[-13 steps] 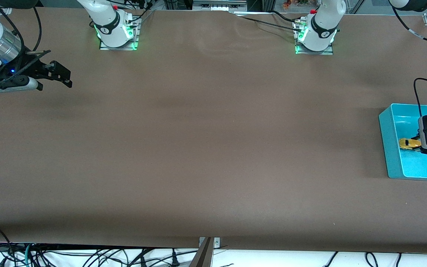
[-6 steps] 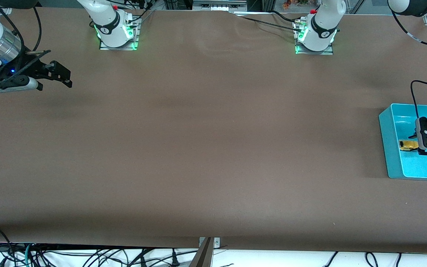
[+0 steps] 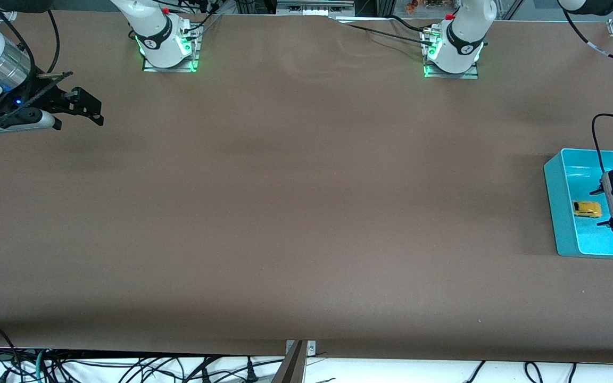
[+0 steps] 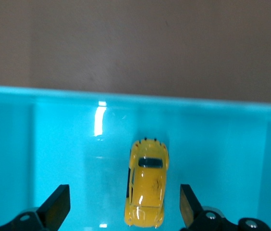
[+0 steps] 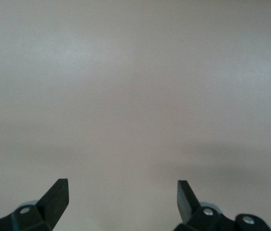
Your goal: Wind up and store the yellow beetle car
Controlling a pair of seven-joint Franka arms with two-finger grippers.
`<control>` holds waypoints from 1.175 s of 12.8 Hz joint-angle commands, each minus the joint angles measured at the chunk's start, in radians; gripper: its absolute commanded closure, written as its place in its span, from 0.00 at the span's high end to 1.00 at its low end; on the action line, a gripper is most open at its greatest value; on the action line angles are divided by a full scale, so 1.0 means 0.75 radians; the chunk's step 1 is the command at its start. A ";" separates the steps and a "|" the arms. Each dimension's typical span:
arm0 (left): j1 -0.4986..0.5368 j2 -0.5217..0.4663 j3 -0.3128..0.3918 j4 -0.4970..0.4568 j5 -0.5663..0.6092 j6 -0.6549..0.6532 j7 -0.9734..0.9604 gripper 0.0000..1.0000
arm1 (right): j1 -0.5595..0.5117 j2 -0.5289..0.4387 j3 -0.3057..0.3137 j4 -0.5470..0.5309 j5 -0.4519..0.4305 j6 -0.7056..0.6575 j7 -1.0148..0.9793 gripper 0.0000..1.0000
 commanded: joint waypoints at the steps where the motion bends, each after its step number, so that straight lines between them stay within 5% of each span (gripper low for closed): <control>1: -0.100 -0.137 0.000 -0.016 -0.016 -0.135 -0.254 1.00 | -0.001 -0.003 -0.006 0.012 0.022 -0.022 -0.025 1.00; 6: -0.310 -0.307 -0.006 -0.010 -0.018 -0.262 -0.812 1.00 | -0.001 -0.003 -0.004 0.012 0.022 -0.022 -0.025 1.00; 11: -0.349 -0.475 -0.253 -0.004 0.002 -0.350 -1.766 1.00 | -0.001 -0.001 -0.006 0.010 0.022 -0.022 -0.025 1.00; 15: -0.388 -0.569 -0.307 0.019 0.109 -0.480 -2.360 1.00 | -0.001 -0.003 -0.004 0.010 0.022 -0.022 -0.025 1.00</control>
